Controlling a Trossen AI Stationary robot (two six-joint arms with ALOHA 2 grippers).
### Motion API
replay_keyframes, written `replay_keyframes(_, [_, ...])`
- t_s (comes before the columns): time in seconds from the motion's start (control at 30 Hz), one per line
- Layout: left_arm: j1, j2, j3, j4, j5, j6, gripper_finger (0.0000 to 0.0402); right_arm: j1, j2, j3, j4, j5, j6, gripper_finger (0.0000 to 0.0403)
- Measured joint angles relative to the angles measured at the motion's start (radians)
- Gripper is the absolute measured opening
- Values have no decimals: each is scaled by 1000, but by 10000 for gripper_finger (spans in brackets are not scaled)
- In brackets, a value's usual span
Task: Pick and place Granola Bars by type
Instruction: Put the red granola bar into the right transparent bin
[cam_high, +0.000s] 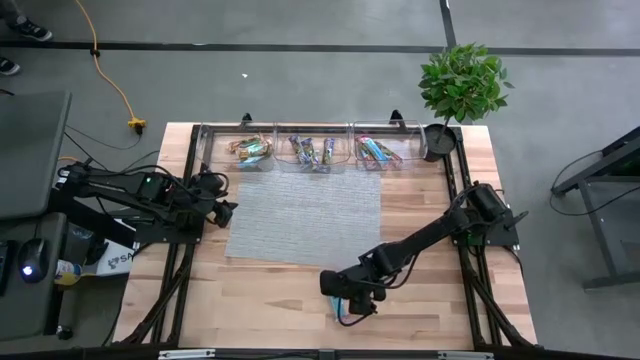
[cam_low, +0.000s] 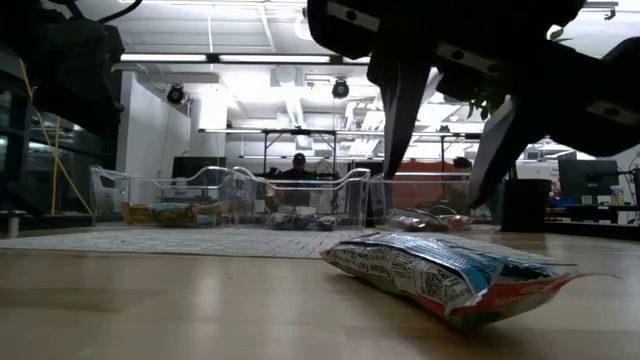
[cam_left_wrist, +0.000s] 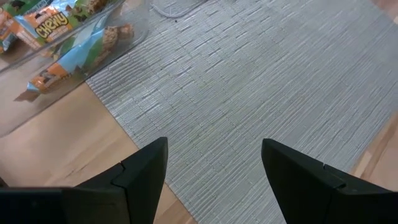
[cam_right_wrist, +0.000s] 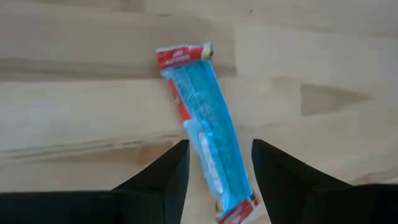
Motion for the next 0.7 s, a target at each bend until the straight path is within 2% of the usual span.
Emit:
replay_keyframes(0.47, [0,66,0,1,30,-55,256,0,7,-77,128,13,-45,159])
replay_keyframes(0.7, [0,117,-1,33,41,-55,256,0,75,-63,182,99,-43,158])
